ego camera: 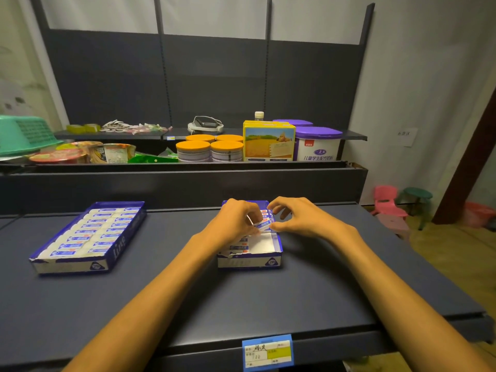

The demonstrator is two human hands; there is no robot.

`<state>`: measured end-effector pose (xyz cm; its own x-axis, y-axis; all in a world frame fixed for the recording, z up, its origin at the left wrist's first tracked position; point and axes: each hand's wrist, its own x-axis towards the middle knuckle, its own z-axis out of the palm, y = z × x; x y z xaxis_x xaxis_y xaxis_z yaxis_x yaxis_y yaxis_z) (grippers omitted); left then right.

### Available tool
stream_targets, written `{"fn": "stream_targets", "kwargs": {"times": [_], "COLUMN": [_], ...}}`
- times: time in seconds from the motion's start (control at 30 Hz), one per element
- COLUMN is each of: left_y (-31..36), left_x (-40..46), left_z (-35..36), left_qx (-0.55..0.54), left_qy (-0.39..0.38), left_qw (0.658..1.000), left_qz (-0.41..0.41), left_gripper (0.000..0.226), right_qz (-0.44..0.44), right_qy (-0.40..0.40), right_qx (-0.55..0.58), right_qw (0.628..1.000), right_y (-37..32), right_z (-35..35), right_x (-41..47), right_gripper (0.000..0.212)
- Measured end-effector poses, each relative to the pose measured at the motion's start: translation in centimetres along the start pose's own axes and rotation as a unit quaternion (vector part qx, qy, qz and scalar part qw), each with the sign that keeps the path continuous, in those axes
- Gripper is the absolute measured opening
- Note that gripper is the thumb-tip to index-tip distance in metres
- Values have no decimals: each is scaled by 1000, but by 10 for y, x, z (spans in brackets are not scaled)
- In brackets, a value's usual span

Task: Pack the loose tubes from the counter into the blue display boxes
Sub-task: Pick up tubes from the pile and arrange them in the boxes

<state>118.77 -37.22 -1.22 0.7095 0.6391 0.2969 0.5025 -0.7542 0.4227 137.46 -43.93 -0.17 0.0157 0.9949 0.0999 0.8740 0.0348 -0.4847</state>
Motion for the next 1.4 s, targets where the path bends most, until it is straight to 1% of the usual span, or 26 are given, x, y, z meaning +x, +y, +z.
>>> {"fn": "stream_targets", "kwargs": {"times": [0.13, 0.3, 0.6, 1.03, 1.27, 1.33, 1.4], "left_y": [0, 2, 4, 7, 1, 1, 1], "left_x": [0, 1, 2, 10, 6, 3, -1], "left_z": [2, 2, 2, 7, 2, -3, -11], "left_qx": [42, 70, 96, 139, 109, 96, 82], "left_qy": [-12, -30, -46, -45, -49, -38, -10], "left_qw": [999, 996, 994, 989, 992, 994, 996], "left_qz": [24, 37, 31, 15, 29, 25, 14], "left_gripper": [22, 22, 23, 24, 23, 24, 29], "right_qz": [2, 4, 2, 5, 2, -4, -8], "right_qy": [-3, -10, -17, -19, -18, -9, 15], "right_qx": [-8, -7, -19, -26, -30, -22, -9], "right_qw": [1000, 1000, 1000, 999, 999, 1000, 1000], "right_y": [-1, -1, -3, -7, -6, -6, -5], "right_z": [-1, -2, -3, -5, -3, -5, -9], "right_x": [2, 2, 3, 2, 0, -3, -6], "right_gripper": [49, 49, 51, 51, 51, 49, 46]}}
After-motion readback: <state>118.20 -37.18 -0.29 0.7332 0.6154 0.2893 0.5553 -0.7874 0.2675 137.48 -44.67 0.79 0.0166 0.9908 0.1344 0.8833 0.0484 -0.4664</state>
